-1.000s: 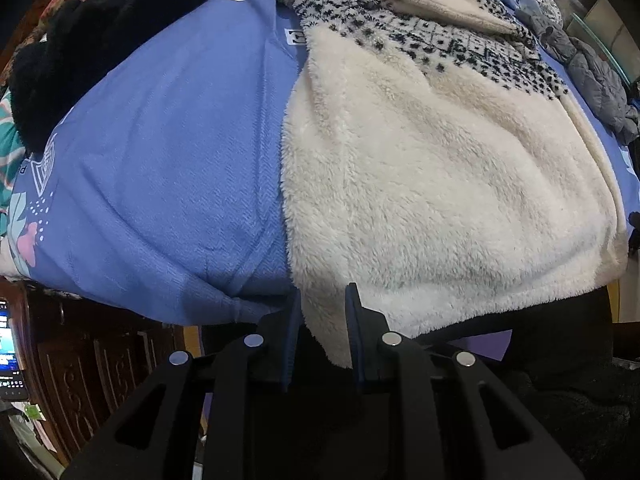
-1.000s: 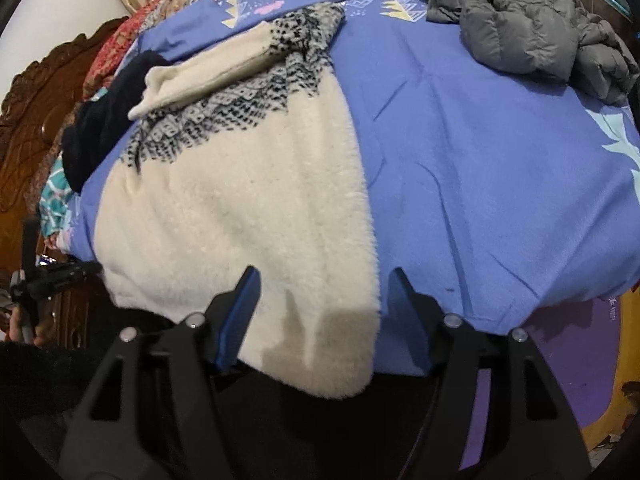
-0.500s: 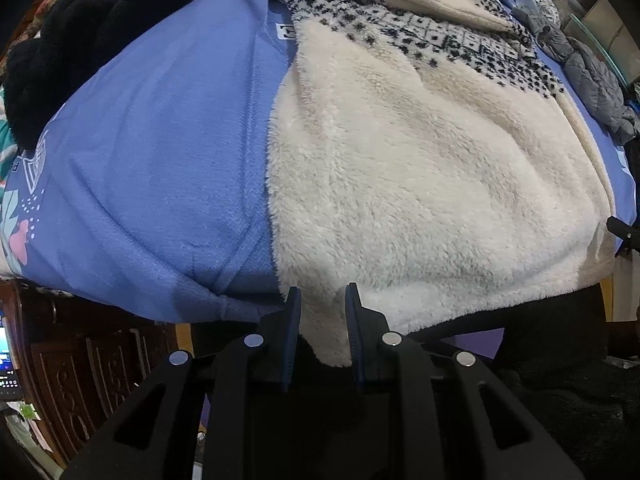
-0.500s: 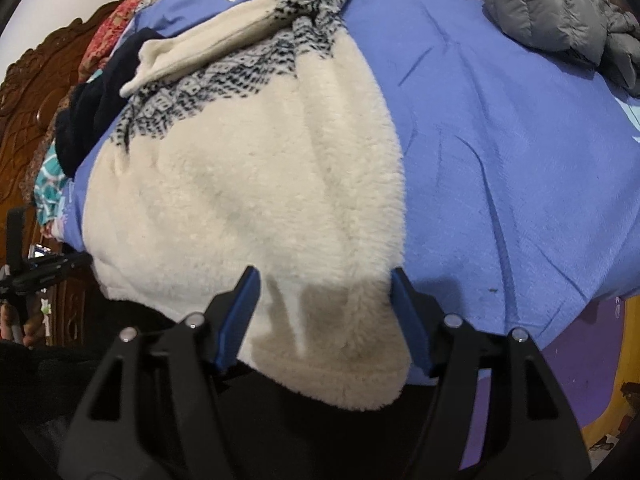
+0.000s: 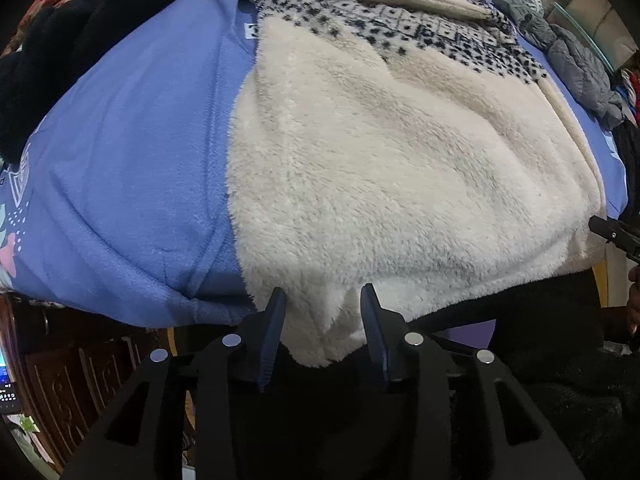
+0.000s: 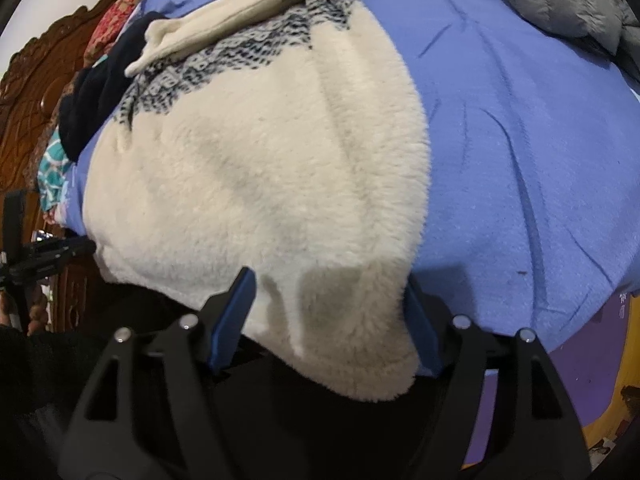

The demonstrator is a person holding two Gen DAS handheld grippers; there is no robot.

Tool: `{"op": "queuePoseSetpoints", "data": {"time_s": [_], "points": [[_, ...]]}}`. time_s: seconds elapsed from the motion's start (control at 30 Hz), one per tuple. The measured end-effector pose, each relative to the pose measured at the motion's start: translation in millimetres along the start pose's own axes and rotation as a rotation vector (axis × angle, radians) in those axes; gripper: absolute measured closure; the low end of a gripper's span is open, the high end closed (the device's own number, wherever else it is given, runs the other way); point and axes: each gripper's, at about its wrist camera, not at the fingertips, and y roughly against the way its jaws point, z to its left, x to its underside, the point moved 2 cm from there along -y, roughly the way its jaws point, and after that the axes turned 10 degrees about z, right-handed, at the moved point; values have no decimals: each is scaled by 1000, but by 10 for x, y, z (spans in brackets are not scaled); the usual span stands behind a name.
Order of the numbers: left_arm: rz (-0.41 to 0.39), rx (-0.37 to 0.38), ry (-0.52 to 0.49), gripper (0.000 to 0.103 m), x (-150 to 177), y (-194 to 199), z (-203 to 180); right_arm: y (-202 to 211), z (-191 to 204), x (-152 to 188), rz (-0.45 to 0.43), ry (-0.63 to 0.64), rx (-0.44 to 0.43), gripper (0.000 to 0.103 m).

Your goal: Fold large clothes

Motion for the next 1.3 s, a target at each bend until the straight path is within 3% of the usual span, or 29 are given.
{"op": "queuePoseSetpoints", "data": {"time_s": [0.27, 0.43, 0.67, 0.9, 1.07, 1.3], "points": [[21, 10, 10, 38, 41, -104, 42, -81, -107, -28, 14, -60, -29, 33], [34, -23, 10, 37, 17, -190, 17, -139, -125, -43, 16, -83, -30, 33], [69, -23, 42, 36, -36, -355, 47, -202, -113, -66, 9, -102, -37, 21], [90, -38, 42, 35, -23, -469, 27, -320, 29, -57, -6, -74, 23, 7], [98, -38, 42, 33, -18, -531, -11, -371, 17, -59, -10, -96, 20, 5], [106, -40, 39, 33, -43, -546, -7, -356, -71, -88, -1, -152, -52, 5]]}}
